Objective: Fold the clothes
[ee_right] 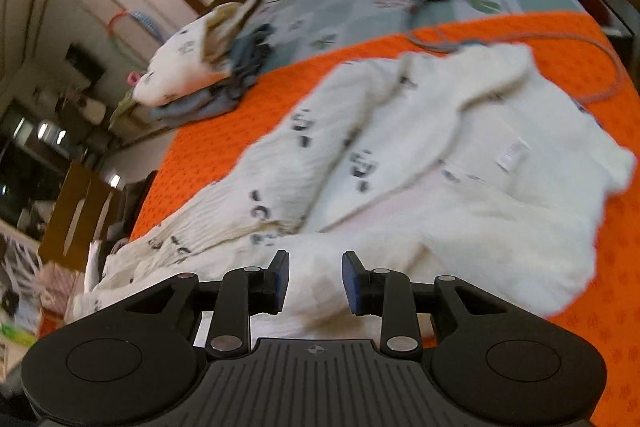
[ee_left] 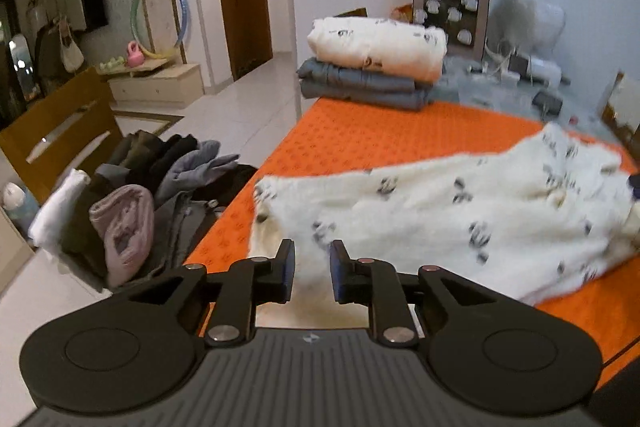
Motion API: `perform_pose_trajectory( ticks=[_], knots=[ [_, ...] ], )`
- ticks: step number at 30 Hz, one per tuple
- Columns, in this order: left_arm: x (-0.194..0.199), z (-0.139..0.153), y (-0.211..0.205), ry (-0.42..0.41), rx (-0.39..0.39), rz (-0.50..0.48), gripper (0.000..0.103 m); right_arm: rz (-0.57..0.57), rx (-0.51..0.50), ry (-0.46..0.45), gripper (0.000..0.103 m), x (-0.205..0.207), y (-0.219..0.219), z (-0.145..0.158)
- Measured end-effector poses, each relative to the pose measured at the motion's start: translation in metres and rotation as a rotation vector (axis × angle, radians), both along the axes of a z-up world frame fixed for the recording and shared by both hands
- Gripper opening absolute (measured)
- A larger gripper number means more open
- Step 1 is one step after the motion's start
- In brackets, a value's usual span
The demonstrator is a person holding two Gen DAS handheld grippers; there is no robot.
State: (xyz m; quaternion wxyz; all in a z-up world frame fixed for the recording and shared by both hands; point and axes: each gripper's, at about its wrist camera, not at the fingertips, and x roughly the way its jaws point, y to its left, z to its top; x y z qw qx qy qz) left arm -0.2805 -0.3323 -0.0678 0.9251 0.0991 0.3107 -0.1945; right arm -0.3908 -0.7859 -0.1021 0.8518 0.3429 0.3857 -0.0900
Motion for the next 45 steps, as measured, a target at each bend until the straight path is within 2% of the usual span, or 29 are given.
perform_pose_trajectory(
  ticks=[1, 3, 8, 12, 14, 17, 22, 23, 24, 25, 32, 37, 40, 43, 44, 45],
  knots=[
    [0.001, 0.003, -0.002, 0.002, -0.014, -0.010, 0.026, 0.005, -0.001, 0.000, 0.033, 0.005, 0.004, 0.002],
    [0.000, 0.006, -0.005, 0.003, -0.020, -0.048, 0.038, 0.016, -0.004, -0.001, 0.033, 0.015, 0.011, 0.003],
    [0.007, -0.004, -0.007, 0.027, 0.011, -0.098, 0.038, 0.040, -0.010, 0.011, 0.033, 0.037, 0.026, 0.002],
    [0.027, -0.030, -0.012, 0.068, 0.042, -0.098, 0.038, 0.044, -0.020, 0.041, 0.033, 0.054, 0.035, -0.002],
    [0.039, -0.045, -0.012, 0.103, 0.052, -0.087, 0.038, 0.043, -0.021, 0.066, 0.032, 0.065, 0.040, -0.006],
    [0.047, -0.060, -0.015, 0.103, 0.098, -0.101, 0.038, 0.051, -0.030, 0.098, 0.032, 0.081, 0.048, -0.013],
    [0.058, -0.070, -0.016, 0.144, 0.082, -0.120, 0.038, 0.060, -0.066, 0.202, 0.033, 0.109, 0.065, -0.035],
    [0.060, -0.072, -0.015, 0.152, 0.080, -0.122, 0.038, 0.060, -0.085, 0.225, 0.032, 0.113, 0.068, -0.039],
    [0.062, -0.073, -0.014, 0.162, 0.077, -0.123, 0.038, 0.058, -0.101, 0.245, 0.026, 0.116, 0.070, -0.043],
    [0.064, -0.075, -0.013, 0.171, 0.074, -0.124, 0.038, 0.051, -0.114, 0.261, 0.004, 0.118, 0.071, -0.045],
    [0.071, -0.083, -0.011, 0.194, 0.070, -0.154, 0.037, -0.028, -0.120, 0.215, 0.004, 0.122, 0.048, -0.019],
    [0.074, -0.085, -0.012, 0.195, 0.072, -0.176, 0.037, -0.032, -0.121, 0.249, 0.004, 0.142, 0.042, -0.039],
    [0.078, -0.079, -0.009, 0.223, 0.042, -0.180, 0.039, -0.019, -0.136, 0.247, 0.005, 0.147, 0.046, -0.047],
    [0.083, -0.064, -0.003, 0.255, -0.028, -0.189, 0.041, -0.008, -0.154, 0.216, 0.015, 0.140, 0.050, -0.032],
    [0.084, -0.057, -0.003, 0.253, -0.056, -0.201, 0.041, -0.002, -0.169, 0.195, 0.023, 0.136, 0.052, -0.023],
    [0.085, -0.050, -0.002, 0.250, -0.084, -0.214, 0.042, 0.007, -0.186, 0.171, 0.027, 0.131, 0.054, -0.014]
  ],
)
